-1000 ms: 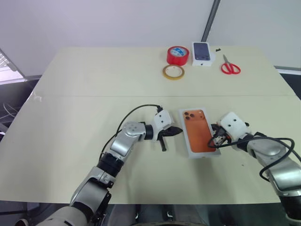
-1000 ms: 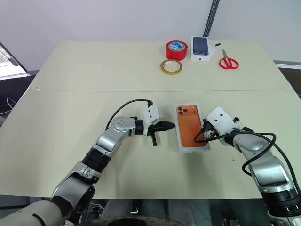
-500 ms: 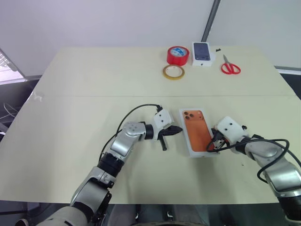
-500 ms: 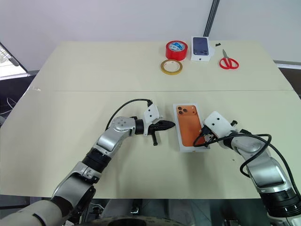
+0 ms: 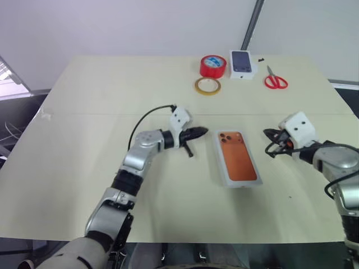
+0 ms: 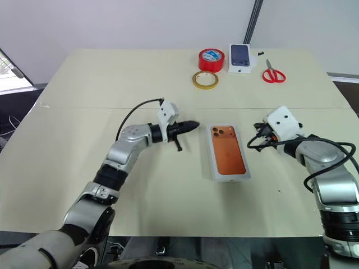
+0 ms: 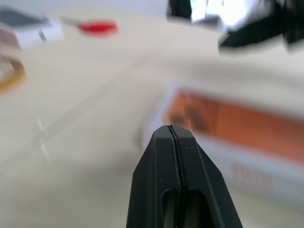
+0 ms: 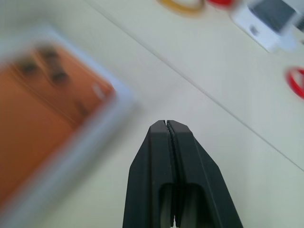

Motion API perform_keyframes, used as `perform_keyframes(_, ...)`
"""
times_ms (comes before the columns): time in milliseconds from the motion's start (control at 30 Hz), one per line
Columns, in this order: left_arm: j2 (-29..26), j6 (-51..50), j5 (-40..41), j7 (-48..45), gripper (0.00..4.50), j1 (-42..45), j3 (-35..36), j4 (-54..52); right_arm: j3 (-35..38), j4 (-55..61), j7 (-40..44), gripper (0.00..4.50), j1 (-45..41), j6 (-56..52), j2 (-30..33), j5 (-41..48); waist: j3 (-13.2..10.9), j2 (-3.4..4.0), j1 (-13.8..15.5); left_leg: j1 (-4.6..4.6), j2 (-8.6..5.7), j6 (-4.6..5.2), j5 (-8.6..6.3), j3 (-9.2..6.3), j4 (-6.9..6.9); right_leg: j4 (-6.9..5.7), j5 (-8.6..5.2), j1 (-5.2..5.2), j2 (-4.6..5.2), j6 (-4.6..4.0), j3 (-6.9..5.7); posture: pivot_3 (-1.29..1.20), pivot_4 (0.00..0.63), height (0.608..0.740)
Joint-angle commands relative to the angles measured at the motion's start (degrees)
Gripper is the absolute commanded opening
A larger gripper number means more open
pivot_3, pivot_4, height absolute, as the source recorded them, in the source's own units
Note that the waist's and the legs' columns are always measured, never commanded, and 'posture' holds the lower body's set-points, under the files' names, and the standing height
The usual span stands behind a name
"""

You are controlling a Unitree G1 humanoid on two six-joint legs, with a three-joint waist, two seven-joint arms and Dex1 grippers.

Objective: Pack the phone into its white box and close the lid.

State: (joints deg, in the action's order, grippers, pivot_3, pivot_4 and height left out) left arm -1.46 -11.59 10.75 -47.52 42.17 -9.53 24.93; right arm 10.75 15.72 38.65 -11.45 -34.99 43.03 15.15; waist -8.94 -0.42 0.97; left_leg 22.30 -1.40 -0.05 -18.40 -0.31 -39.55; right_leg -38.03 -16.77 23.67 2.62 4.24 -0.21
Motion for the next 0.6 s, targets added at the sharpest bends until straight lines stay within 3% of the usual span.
perform_keyframes(33, 2.57, 4.55, -1.53, 0.98, 0.00, 2.02, -1.38, 5.06, -2.53, 3.34, 2.77, 0.04, 3.00, -0.36, 1.54, 0.49, 0.00, 0.00, 0.09, 0.01, -0.01, 0.01, -0.01, 0.00, -0.01, 0.00, 0.00, 0.00, 0.01, 0.00, 0.00, 0.00, 0.150, 0.740)
perform_keyframes(300, 3.38, 4.98, -6.69, -0.81, 0.00, 0.10, -6.08, 15.73, -8.61, 4.75, 2.37, 0.04, 12.97, -1.15, 1.46, -1.86, 0.08, -0.06, -0.29, -0.34, 0.02, 0.09, -0.05, 0.00, -0.09, -0.04, -0.01, -0.32, -0.05, 0.00, 0.01, 0.00, 0.150, 0.740)
perform_keyframes(433, 2.59, -0.76, -1.91, -4.56, 0.00, -1.01, -3.09, 11.35, -4.13, 5.48, 0.43, 0.04, 10.11, -6.06, -2.38, 4.02, 0.30, -0.45, -0.48, -1.17, 0.03, 0.13, -0.08, -0.01, 0.28, 0.31, -0.03, -1.14, -0.04, 0.01, 0.01, 0.00, 0.150, 0.740)
perform_keyframes(533, 0.80, 1.69, -2.02, -2.10, 0.84, -0.66, -0.97, 7.59, -1.22, 5.73, 0.45, 0.86, 6.33, -5.99, -4.34, 7.04, 0.29, -0.44, -0.71, -1.05, 0.07, 0.12, -0.08, -0.01, 0.28, 0.27, -0.02, -0.99, -0.02, 0.00, 0.02, 0.00, 0.150, 0.740)
perform_keyframes(600, -1.25, -0.35, 0.78, -3.56, 1.76, -0.69, 0.89, 2.23, -0.21, 5.68, 0.79, 1.84, 4.61, -3.97, -4.02, 7.14, 0.25, -0.42, -0.68, -0.82, 0.05, 0.06, -0.04, -0.01, 0.28, 0.14, -0.02, -0.69, 0.01, 0.00, 0.04, 0.00, 0.150, 0.740)
